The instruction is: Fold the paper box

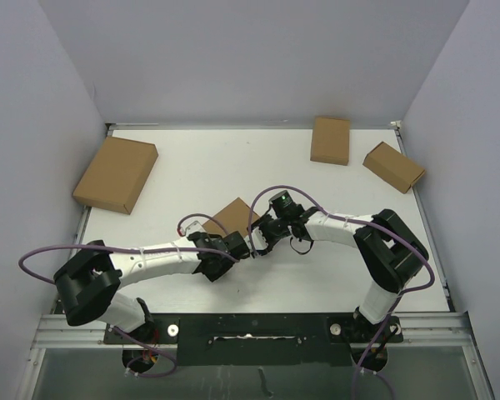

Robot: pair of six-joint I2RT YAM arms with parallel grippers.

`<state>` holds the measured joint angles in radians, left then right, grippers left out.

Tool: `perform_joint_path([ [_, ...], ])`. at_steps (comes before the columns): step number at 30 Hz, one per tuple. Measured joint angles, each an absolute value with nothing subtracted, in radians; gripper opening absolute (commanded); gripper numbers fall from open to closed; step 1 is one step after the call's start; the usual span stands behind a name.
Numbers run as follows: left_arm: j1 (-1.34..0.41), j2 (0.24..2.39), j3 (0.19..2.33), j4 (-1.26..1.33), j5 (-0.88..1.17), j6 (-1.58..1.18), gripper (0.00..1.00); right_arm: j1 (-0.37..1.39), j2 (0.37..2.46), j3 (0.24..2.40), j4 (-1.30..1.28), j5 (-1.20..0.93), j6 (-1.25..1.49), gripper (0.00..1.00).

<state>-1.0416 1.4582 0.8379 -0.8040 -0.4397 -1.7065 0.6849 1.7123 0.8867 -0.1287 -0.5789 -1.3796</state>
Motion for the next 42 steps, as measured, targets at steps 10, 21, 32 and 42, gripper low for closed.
perform_joint_path([
  [10, -1.061, 1.458, 0.838, -0.8, -0.487, -1.779, 0.2, 0.69, 1.713, 0.888, -0.129, -0.579, -1.38, 0.4],
  [21, -1.095, 1.458, 0.823, -0.805, -0.52, -1.852, 0.25, 0.69, 1.713, 0.888, -0.129, -0.579, -1.38, 0.4],
  [32, -1.11, 1.458, 0.822, -0.83, -0.542, -1.914, 0.25, 0.695, 1.714, 0.889, -0.129, -0.579, -1.38, 0.4],
  [42, -1.121, 1.457, 0.817, -0.847, -0.574, -1.947, 0.25, 0.696, 1.715, 0.892, -0.131, -0.58, -1.38, 0.4],
])
